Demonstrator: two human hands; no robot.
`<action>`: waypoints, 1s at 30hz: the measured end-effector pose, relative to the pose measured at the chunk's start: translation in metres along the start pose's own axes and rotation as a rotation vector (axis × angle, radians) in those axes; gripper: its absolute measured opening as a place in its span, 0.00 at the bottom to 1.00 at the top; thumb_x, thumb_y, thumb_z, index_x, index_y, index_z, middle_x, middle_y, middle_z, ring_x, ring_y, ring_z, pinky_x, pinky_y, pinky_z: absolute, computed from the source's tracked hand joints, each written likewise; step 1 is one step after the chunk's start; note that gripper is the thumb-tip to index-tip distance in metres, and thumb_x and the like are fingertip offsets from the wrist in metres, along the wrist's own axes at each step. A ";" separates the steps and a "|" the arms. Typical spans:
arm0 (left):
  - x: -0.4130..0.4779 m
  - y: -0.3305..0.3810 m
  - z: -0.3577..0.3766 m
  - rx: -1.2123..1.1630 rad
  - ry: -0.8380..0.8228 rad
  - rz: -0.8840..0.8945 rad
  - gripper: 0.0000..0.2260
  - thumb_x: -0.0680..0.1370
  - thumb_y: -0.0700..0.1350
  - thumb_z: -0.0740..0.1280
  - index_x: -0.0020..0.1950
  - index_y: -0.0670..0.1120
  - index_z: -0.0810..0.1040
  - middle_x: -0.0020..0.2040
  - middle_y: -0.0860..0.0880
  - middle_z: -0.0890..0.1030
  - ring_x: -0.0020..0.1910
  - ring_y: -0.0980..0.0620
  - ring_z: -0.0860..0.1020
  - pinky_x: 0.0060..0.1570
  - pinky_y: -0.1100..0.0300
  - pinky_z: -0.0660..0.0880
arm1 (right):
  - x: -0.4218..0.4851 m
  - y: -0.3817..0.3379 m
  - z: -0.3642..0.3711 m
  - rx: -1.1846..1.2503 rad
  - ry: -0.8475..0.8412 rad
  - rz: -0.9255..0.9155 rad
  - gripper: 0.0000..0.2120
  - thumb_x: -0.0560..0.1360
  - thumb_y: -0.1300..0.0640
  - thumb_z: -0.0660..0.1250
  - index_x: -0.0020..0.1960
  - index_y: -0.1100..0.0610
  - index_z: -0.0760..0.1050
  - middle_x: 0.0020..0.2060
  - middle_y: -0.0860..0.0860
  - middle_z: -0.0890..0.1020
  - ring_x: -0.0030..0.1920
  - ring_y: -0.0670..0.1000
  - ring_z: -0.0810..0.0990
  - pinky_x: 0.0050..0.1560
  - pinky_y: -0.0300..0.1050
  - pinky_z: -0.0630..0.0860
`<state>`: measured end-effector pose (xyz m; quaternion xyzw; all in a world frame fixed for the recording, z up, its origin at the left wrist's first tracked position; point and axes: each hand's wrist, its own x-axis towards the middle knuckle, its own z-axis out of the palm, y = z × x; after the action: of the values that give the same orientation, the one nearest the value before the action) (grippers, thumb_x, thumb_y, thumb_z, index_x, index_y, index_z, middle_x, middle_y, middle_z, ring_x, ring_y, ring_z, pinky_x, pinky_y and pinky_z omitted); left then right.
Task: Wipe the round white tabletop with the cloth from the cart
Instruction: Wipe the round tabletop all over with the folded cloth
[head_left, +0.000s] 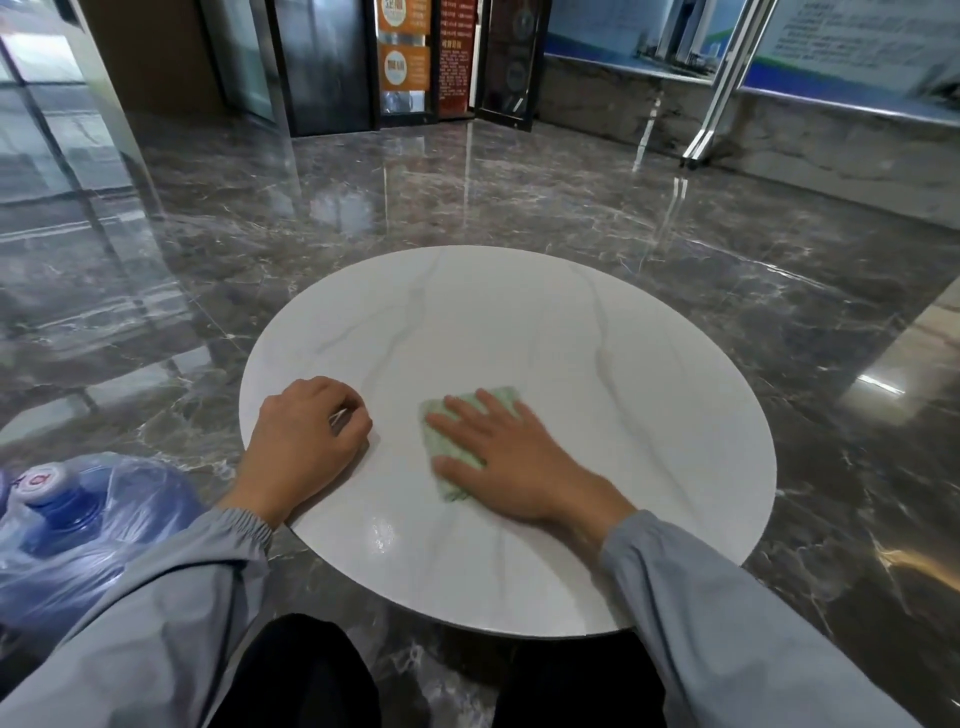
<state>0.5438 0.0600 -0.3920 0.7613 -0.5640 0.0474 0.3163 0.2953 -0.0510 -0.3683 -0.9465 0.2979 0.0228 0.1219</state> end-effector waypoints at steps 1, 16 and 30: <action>0.000 0.000 0.000 0.005 0.004 0.006 0.10 0.76 0.56 0.62 0.45 0.54 0.81 0.45 0.56 0.81 0.46 0.50 0.77 0.49 0.49 0.74 | 0.004 0.021 -0.005 0.007 0.021 0.095 0.29 0.83 0.32 0.49 0.82 0.33 0.47 0.83 0.38 0.47 0.83 0.49 0.41 0.80 0.57 0.38; -0.001 -0.001 0.004 0.069 0.039 0.045 0.10 0.74 0.56 0.62 0.44 0.54 0.80 0.45 0.56 0.81 0.46 0.48 0.77 0.46 0.51 0.70 | -0.001 0.124 -0.028 0.069 0.040 0.596 0.31 0.82 0.32 0.46 0.83 0.37 0.43 0.84 0.42 0.41 0.83 0.56 0.36 0.78 0.66 0.34; -0.001 -0.001 0.006 0.095 0.054 0.066 0.10 0.75 0.55 0.63 0.45 0.52 0.82 0.45 0.55 0.81 0.46 0.48 0.78 0.46 0.51 0.71 | 0.018 0.014 -0.005 0.053 0.000 0.060 0.30 0.82 0.30 0.48 0.82 0.34 0.48 0.83 0.37 0.47 0.83 0.46 0.40 0.80 0.57 0.37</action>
<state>0.5431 0.0579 -0.3977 0.7550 -0.5771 0.1050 0.2931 0.3020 -0.0734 -0.3689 -0.9336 0.3268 0.0185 0.1461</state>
